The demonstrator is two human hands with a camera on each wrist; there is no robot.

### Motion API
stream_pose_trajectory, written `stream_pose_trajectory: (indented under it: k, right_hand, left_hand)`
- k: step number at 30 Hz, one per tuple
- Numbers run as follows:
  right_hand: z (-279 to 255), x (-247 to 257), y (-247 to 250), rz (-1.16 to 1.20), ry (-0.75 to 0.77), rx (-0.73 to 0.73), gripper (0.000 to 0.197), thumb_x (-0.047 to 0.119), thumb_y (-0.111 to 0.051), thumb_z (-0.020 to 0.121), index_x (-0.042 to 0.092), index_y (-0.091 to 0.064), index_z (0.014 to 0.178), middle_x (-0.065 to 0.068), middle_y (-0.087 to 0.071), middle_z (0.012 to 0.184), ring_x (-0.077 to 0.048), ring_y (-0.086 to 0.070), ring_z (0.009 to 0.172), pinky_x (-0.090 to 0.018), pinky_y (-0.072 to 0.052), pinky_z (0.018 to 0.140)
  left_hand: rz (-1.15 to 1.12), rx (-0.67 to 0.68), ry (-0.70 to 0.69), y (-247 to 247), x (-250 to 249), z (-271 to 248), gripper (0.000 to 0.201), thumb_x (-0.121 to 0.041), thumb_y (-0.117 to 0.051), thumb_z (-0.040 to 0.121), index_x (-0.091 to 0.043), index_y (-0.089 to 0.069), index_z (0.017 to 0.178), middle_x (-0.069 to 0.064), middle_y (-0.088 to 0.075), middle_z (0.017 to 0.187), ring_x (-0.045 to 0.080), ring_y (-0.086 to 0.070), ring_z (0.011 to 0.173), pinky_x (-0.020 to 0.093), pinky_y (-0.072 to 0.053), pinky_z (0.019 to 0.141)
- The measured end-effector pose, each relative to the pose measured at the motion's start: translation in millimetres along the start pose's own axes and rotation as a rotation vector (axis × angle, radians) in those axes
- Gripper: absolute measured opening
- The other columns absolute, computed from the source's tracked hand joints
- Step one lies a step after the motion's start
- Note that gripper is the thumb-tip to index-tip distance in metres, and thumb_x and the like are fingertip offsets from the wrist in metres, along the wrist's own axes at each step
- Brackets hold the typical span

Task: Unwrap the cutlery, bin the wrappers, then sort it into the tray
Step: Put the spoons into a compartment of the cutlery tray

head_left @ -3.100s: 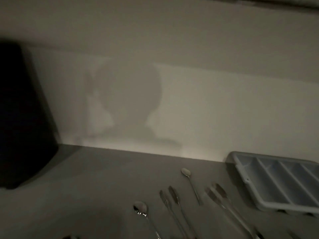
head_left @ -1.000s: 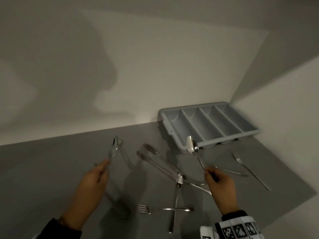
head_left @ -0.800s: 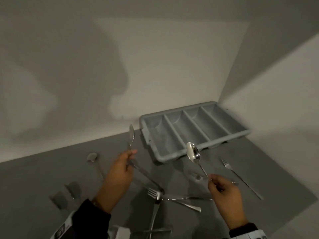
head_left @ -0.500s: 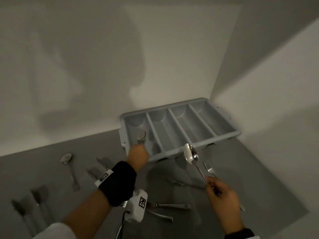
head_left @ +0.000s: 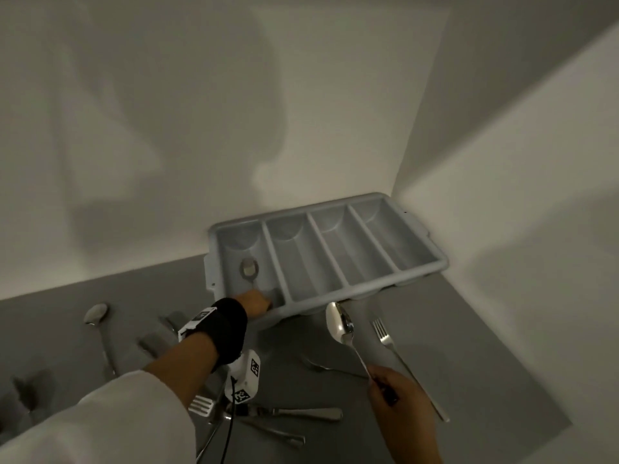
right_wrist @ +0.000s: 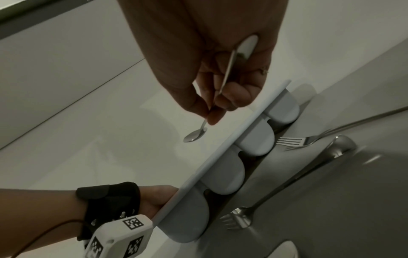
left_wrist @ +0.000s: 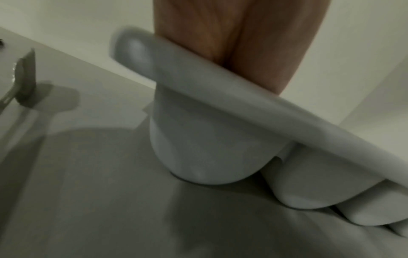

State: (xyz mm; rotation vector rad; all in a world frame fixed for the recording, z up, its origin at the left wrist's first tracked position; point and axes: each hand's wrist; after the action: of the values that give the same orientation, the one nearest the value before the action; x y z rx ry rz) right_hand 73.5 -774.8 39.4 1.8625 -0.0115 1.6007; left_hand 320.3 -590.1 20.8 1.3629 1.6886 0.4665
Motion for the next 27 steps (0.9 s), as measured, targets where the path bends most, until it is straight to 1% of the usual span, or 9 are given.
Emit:
stream_pose_trajectory:
  k: [3,5,7,8,10,14,17,21,27]
  right_hand:
    - [5,21,-7,0.068,0.033,0.046,0.055,-0.006,-0.063,0.078,0.049,-0.064,0.069,0.037,-0.064,0.069,0.010,-0.062,0.070,0.001,-0.043,0.062]
    - [13,40,-17,0.109,0.074,0.076,0.045,-0.007,-0.060,0.080,0.038,-0.064,0.079,0.022,-0.070,0.074,0.008,-0.063,0.074,-0.001,-0.045,0.065]
    - [26,58,-34,0.055,0.127,0.118,0.037,-0.005,-0.057,0.082,0.031,-0.063,0.087,0.012,-0.068,0.077,0.007,-0.061,0.079,-0.001,-0.043,0.068]
    - [35,64,-45,0.008,0.151,0.146,0.031,-0.003,-0.056,0.084,0.026,-0.063,0.093,0.010,-0.066,0.083,0.005,-0.060,0.080,-0.002,-0.041,0.070]
    - [55,78,-71,-0.064,0.202,0.197,0.022,0.001,-0.053,0.087,0.011,-0.063,0.104,-0.005,-0.065,0.097,-0.008,-0.057,0.090,-0.010,-0.038,0.076]
    - [94,105,-132,-0.224,0.240,0.297,0.024,-0.002,-0.044,0.089,-0.004,-0.059,0.108,-0.026,-0.060,0.109,-0.033,-0.056,0.102,-0.029,-0.039,0.085]
    - [116,123,-170,-0.371,0.219,0.410,0.027,-0.007,-0.043,0.086,-0.010,-0.056,0.110,-0.032,-0.058,0.114,-0.042,-0.054,0.107,-0.036,-0.041,0.089]
    - [133,130,-206,-0.736,0.140,0.549,0.028,0.004,-0.053,0.085,-0.007,-0.057,0.110,-0.027,-0.058,0.120,-0.039,-0.054,0.112,-0.040,-0.042,0.096]
    - [137,125,-230,-0.899,0.153,0.667,0.029,0.007,-0.049,0.089,-0.005,-0.055,0.114,-0.024,-0.056,0.126,-0.037,-0.052,0.116,-0.039,-0.041,0.100]
  left_hand:
    - [-0.188,-0.120,-0.057,2,1,-12,0.033,-0.018,-0.048,0.091,0.004,-0.057,0.113,0.022,-0.056,0.125,0.034,-0.053,0.114,0.034,-0.042,0.097]
    - [-0.416,-0.239,-0.174,4,7,-35,0.031,-0.008,-0.051,0.089,0.005,-0.054,0.118,0.021,-0.057,0.123,0.033,-0.054,0.115,0.025,-0.045,0.090]
    - [-0.620,-0.340,-0.316,5,23,-68,0.031,-0.010,-0.057,0.085,-0.005,-0.057,0.115,0.015,-0.057,0.114,0.011,-0.060,0.109,0.005,-0.045,0.078]
    - [-0.669,-0.385,-0.364,6,34,-85,0.029,-0.020,-0.058,0.081,-0.014,-0.059,0.109,0.009,-0.058,0.110,-0.007,-0.059,0.102,0.000,-0.042,0.080]
    - [-0.651,-0.416,-0.385,3,63,-119,0.021,-0.033,-0.054,0.076,-0.034,-0.061,0.096,-0.013,-0.064,0.101,-0.021,-0.054,0.091,-0.003,-0.038,0.083]
    - [-0.524,-0.439,-0.268,-6,124,-169,0.062,-0.006,-0.055,0.086,-0.066,-0.057,0.074,-0.053,-0.055,0.082,-0.026,-0.053,0.084,-0.006,-0.036,0.075]
    - [-0.574,-0.489,-0.153,-18,167,-194,0.056,-0.013,-0.055,0.086,-0.068,-0.055,0.077,-0.054,-0.055,0.082,-0.022,-0.056,0.085,-0.003,-0.040,0.076]
    - [-0.697,-0.550,-0.029,-30,203,-225,0.046,-0.004,-0.053,0.086,-0.048,-0.062,0.073,-0.048,-0.060,0.079,-0.020,-0.058,0.079,-0.005,-0.040,0.074]
    - [-0.755,-0.569,0.063,-49,234,-255,0.057,-0.005,-0.052,0.086,-0.060,-0.061,0.076,-0.042,-0.063,0.077,-0.017,-0.058,0.070,0.005,-0.046,0.074]
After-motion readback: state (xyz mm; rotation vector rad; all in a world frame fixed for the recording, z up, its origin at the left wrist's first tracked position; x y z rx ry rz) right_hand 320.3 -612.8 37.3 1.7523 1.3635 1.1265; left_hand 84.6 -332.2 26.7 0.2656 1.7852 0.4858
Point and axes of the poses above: each hand's wrist, its own z-axis towards the middle knuckle, its own y-axis out of the back of the hand, x = y × z
